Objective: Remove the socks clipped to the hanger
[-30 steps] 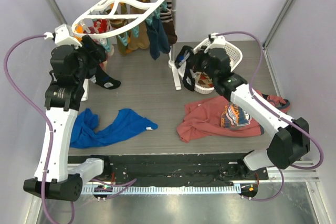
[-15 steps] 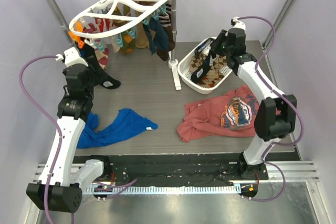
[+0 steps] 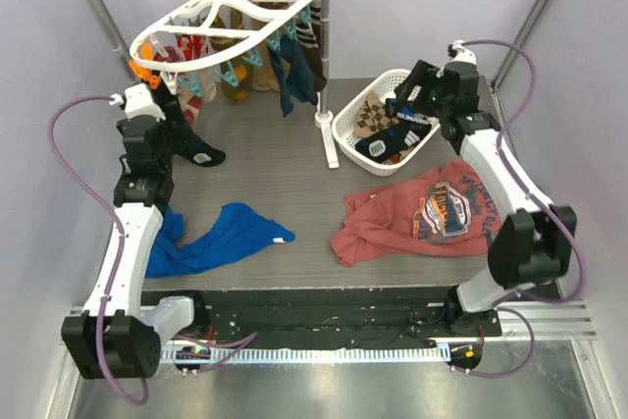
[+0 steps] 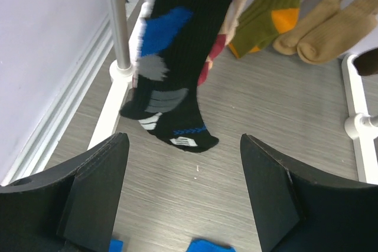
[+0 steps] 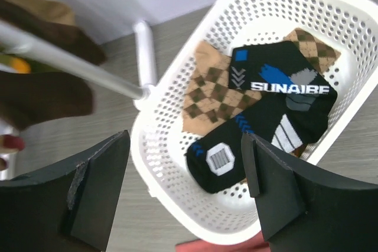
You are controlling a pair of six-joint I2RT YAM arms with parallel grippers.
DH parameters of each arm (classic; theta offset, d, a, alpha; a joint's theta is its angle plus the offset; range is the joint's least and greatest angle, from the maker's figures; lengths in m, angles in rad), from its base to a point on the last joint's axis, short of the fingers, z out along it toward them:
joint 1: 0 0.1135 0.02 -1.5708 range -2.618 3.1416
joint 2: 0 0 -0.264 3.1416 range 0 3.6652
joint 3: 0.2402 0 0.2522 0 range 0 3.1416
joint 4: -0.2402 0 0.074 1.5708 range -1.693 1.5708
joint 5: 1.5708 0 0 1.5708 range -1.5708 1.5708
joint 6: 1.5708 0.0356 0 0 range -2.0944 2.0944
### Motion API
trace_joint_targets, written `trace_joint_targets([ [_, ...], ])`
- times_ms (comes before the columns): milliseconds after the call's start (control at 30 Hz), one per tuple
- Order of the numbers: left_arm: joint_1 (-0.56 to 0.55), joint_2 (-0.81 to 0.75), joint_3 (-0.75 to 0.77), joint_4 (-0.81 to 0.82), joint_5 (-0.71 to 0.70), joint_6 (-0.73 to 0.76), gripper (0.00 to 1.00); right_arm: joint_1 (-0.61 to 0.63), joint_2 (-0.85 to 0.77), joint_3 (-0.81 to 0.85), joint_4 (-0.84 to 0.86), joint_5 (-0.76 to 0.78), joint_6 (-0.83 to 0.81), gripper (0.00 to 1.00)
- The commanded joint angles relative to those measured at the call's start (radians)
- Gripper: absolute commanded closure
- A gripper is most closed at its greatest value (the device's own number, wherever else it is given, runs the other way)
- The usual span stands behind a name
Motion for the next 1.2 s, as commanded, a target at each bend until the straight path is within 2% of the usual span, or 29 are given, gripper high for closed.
trace_joint_targets([
  [0,0.145,0.036,0.019,0.1,0.232,-0.043,0.2,0.004,-0.173,-0.102,0.102,-0.066,0.002,0.16],
  [67,0.199,0.049,0.018,0.129,0.378,-0.086,0.2,0.004,-0.232,-0.141,0.121,-0.086,0.021,0.16],
  [167,0.253,0.072,0.022,0.162,0.493,-0.097,0.2,0.004,-0.3,-0.204,0.143,-0.105,0.05,0.16],
  [400,0.262,0.201,0.125,0.114,0.57,-0.04,0.21,0.015,-0.403,-0.297,0.175,-0.135,0.067,0.16],
  [567,0.262,0.257,0.141,0.128,0.478,-0.025,0.24,0.018,-0.447,-0.333,0.175,-0.123,0.046,0.16],
  [767,0.261,0.266,0.153,0.137,0.484,-0.005,0.4,0.02,-0.461,-0.356,0.171,-0.128,0.033,0.16],
  [967,0.261,0.273,0.153,0.139,0.38,0.043,0.32,0.024,-0.486,-0.35,0.161,-0.138,0.032,0.16],
  [1067,0.261,0.304,0.165,0.13,0.389,0.048,0.31,0.024,-0.496,-0.348,0.161,-0.137,0.033,0.16],
  [1167,0.261,0.322,0.176,0.128,0.337,0.052,0.3,0.026,-0.493,-0.345,0.163,-0.144,0.038,0.16],
])
